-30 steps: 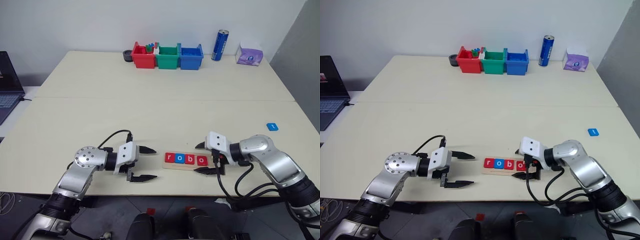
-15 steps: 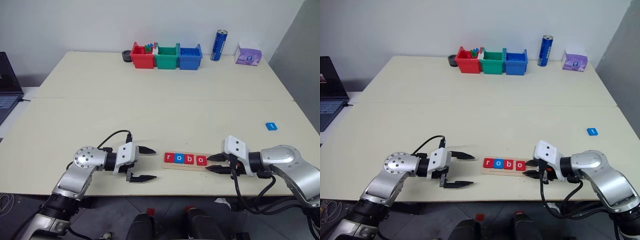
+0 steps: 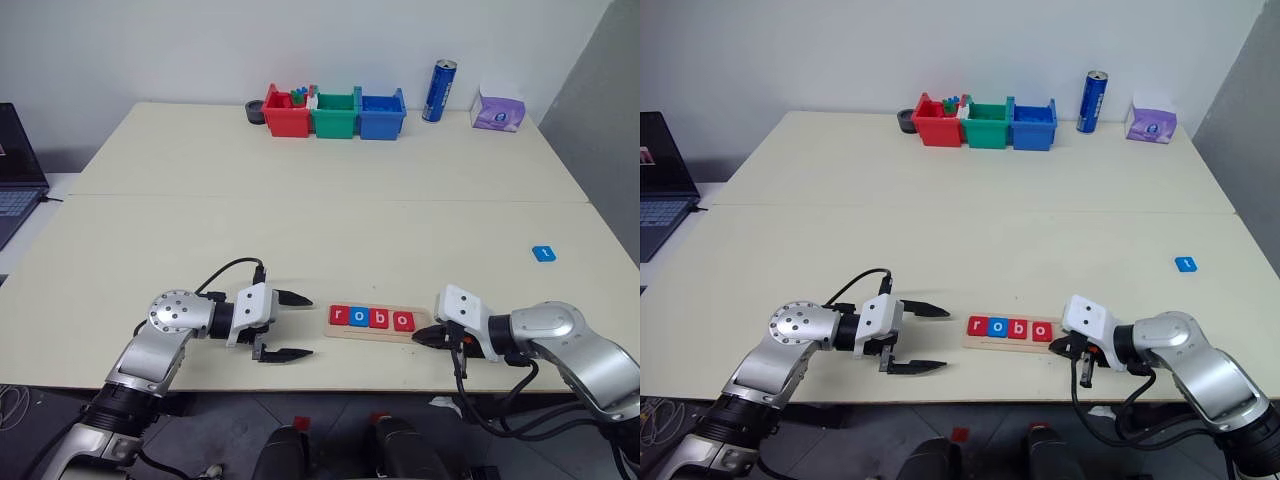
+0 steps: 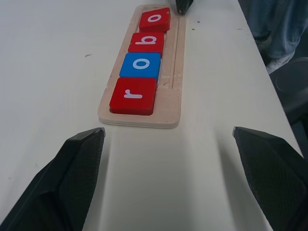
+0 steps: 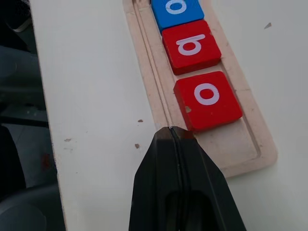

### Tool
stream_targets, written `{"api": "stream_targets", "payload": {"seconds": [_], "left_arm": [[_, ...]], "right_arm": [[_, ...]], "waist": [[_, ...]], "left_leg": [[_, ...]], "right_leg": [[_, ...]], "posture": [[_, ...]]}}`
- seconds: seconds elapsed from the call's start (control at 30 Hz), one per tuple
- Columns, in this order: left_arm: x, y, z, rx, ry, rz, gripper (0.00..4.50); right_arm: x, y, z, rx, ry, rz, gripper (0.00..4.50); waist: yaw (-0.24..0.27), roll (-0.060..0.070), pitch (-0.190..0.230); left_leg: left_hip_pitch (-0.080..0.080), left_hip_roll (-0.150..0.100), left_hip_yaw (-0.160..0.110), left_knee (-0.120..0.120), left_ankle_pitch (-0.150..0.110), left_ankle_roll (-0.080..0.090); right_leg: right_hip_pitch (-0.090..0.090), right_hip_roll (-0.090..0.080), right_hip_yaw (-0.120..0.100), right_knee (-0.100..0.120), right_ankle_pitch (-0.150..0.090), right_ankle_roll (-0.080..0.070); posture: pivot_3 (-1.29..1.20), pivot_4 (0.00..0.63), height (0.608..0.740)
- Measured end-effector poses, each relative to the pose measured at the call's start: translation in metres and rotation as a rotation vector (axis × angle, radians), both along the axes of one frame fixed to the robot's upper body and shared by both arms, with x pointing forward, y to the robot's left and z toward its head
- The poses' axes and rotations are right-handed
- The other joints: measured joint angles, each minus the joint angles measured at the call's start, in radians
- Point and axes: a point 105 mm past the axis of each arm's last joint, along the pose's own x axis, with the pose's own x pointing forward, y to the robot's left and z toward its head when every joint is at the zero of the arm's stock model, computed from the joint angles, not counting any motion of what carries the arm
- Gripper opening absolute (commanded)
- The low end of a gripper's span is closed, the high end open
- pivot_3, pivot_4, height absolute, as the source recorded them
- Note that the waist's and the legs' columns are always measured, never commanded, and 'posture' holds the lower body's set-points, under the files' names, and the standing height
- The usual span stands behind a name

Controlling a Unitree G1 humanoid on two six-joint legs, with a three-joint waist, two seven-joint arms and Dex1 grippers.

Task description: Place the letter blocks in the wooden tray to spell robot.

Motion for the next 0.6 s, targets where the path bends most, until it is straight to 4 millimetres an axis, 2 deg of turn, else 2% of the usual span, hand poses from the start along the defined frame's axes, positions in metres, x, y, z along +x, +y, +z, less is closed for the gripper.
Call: {"api": "stream_targets", "payload": {"seconds": [0.6], "left_arm": [[0.001,0.0,0.0,-0.002,0.001,0.013,4.5]], "right_arm": [[0.014,0.013,0.004,0.016,-0.04,0.002,0.02]], "waist": [[0.0,0.0,0.0]], "left_leg": [[0.0,0.0,0.0,0.0,0.0,0.0]], "right_leg": [[0.0,0.0,0.0,0.0,0.0,0.0]], "posture": [[0.0,0.15,0.74]]}}
